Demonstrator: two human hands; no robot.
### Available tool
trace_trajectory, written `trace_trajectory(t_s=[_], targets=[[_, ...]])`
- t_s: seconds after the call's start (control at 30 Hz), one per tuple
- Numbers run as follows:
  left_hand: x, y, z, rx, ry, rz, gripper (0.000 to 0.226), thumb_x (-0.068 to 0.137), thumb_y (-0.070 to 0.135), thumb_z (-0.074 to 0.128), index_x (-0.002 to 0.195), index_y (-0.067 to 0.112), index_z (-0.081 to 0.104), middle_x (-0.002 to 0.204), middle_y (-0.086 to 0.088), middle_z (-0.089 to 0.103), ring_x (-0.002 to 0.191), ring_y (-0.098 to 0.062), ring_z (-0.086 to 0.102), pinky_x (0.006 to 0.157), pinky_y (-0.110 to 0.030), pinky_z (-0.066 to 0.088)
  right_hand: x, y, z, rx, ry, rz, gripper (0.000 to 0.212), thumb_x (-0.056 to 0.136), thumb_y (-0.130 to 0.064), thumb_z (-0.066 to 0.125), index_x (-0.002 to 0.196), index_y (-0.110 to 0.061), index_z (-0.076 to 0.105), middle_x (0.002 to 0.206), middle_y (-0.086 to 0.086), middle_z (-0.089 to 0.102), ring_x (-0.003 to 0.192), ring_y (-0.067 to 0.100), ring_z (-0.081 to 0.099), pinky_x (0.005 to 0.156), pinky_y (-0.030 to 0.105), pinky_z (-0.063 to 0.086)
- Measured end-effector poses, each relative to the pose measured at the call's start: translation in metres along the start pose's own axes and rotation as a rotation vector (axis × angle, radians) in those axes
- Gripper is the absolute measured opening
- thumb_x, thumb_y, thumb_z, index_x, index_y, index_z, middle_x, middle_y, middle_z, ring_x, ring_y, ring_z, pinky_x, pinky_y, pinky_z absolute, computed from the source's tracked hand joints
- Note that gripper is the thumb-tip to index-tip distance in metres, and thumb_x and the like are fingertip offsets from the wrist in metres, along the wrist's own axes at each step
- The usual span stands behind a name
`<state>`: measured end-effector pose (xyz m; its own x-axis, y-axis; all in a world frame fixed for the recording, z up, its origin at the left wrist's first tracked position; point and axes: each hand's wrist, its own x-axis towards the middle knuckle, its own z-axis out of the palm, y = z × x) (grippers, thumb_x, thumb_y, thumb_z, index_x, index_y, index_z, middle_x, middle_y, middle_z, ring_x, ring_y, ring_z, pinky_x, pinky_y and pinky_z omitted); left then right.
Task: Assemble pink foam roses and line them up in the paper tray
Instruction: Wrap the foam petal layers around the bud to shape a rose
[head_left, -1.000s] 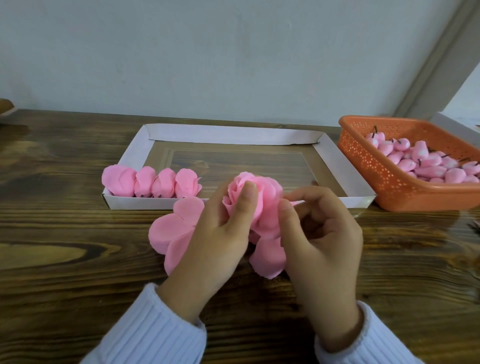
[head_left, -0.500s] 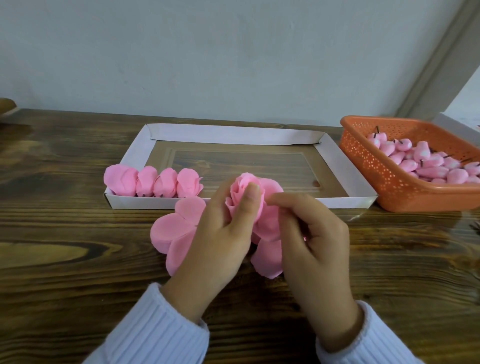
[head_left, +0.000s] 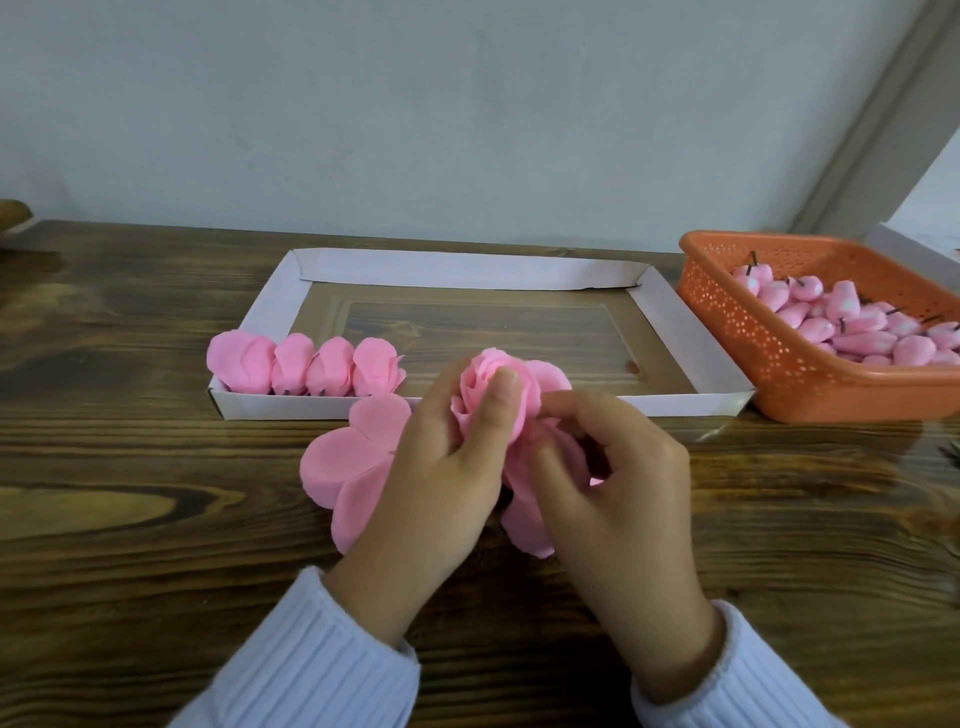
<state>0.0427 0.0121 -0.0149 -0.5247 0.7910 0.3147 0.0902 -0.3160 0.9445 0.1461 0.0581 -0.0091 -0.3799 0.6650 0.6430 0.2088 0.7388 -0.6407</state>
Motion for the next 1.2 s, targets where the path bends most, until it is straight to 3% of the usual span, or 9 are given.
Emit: trace_trajectory(t_s=[0.23,0.47,0.57,0.67,0.73,0.83,0.9,1.1,1.2], targets=[[0.001,-0.001,-0.001,0.026,-0.004,0.026,0.043,0.076,0.064,0.043,0.092,0.03,0.062,0.08,0.02,0.069,0.077,0.007,0.064,0.065,-0.007,0.047,0.0,0.003,0.0,-0.033,0.067,-0.07,0.022,0.08,-0.015,0.05,0.082,-0.014,0.073,0.064,0.003,0.06,0.06,0.016,0.053,0.054,0.034,0.041],[-0.002,0.007,-0.001,0.043,-0.082,0.089,0.02,0.087,0.055,0.056,0.095,0.037,0.061,0.087,0.027,0.069,0.085,0.01,0.065,0.066,-0.004,0.047,-0.001,-0.002,-0.001,0.112,0.165,0.038,0.013,0.082,-0.015,0.067,0.091,-0.025,0.067,0.067,-0.016,0.06,0.056,0.006,0.058,0.051,0.013,0.043],[-0.003,0.007,-0.002,0.046,-0.101,0.048,0.031,0.079,0.064,0.049,0.096,0.04,0.059,0.088,0.027,0.069,0.085,0.009,0.066,0.064,-0.006,0.049,0.0,-0.004,-0.004,0.261,0.178,0.118,0.004,0.087,-0.02,0.069,0.09,-0.019,0.066,0.076,-0.01,0.065,0.053,0.009,0.062,0.044,0.025,0.051],[-0.004,0.009,-0.004,0.041,-0.167,0.024,0.033,0.077,0.072,0.058,0.097,0.046,0.061,0.095,0.025,0.07,0.091,0.005,0.067,0.068,-0.01,0.051,0.0,-0.009,-0.005,0.371,0.188,0.166,0.011,0.082,-0.024,0.063,0.087,-0.015,0.065,0.077,-0.007,0.068,0.048,0.012,0.064,0.043,0.027,0.053],[-0.003,0.01,-0.005,0.032,-0.258,0.002,0.055,0.063,0.077,0.064,0.106,0.042,0.06,0.102,0.02,0.07,0.098,0.0,0.067,0.074,-0.014,0.053,0.001,-0.01,-0.006,0.403,0.201,0.173,0.007,0.083,-0.02,0.063,0.085,-0.014,0.064,0.077,-0.005,0.068,0.05,0.014,0.065,0.044,0.027,0.053],[-0.001,0.007,-0.007,-0.014,-0.378,-0.089,0.078,0.054,0.055,0.086,0.12,0.026,0.056,0.11,0.003,0.071,0.107,-0.016,0.067,0.087,-0.032,0.056,0.001,-0.007,-0.006,0.405,0.216,0.171,0.008,0.09,-0.009,0.064,0.083,-0.014,0.063,0.075,0.001,0.068,0.053,0.017,0.064,0.046,0.029,0.053],[-0.001,0.007,-0.007,-0.027,-0.391,-0.133,0.072,0.058,0.035,0.086,0.123,0.021,0.058,0.112,-0.002,0.072,0.108,-0.022,0.067,0.094,-0.046,0.054,0.001,-0.005,-0.008,0.436,0.246,0.172,0.011,0.09,-0.009,0.06,0.082,-0.016,0.063,0.073,0.004,0.067,0.054,0.018,0.064,0.048,0.025,0.052],[0.002,0.004,-0.009,-0.015,-0.253,-0.167,0.056,0.061,0.023,0.083,0.115,0.023,0.065,0.104,0.002,0.074,0.104,-0.017,0.068,0.094,-0.048,0.054,0.002,-0.001,-0.007,0.515,0.319,0.095,0.009,0.087,-0.017,0.052,0.09,-0.019,0.061,0.075,-0.004,0.063,0.063,0.013,0.061,0.061,0.022,0.049],[0.001,0.004,-0.007,-0.015,-0.22,-0.154,0.052,0.063,0.017,0.08,0.112,0.024,0.065,0.101,0.001,0.074,0.1,-0.019,0.069,0.091,-0.05,0.055,0.002,-0.001,-0.008,0.388,0.237,-0.031,0.02,0.09,-0.018,0.048,0.104,-0.025,0.06,0.098,-0.004,0.062,0.09,0.01,0.06,0.079,0.02,0.046]])
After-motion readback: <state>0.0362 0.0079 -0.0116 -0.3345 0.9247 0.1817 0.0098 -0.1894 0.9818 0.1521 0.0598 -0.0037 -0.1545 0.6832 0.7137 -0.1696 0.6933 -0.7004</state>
